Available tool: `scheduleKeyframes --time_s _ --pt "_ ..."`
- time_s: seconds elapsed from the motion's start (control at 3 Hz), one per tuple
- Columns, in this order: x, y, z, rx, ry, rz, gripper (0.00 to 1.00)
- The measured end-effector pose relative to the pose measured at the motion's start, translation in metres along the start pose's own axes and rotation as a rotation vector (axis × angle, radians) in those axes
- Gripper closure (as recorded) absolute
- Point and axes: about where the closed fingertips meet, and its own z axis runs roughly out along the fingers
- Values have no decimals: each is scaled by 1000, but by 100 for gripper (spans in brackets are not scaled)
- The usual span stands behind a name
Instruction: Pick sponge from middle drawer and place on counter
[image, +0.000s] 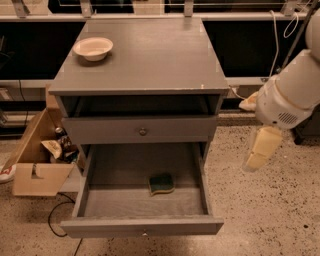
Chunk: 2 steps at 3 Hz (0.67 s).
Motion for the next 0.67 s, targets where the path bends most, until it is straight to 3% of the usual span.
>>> scheduleKeyframes --time_s 0.33,0.67 --pt "2 -4 77 -79 -104 20 0" --pt "2 -4 84 -86 -107 23 0"
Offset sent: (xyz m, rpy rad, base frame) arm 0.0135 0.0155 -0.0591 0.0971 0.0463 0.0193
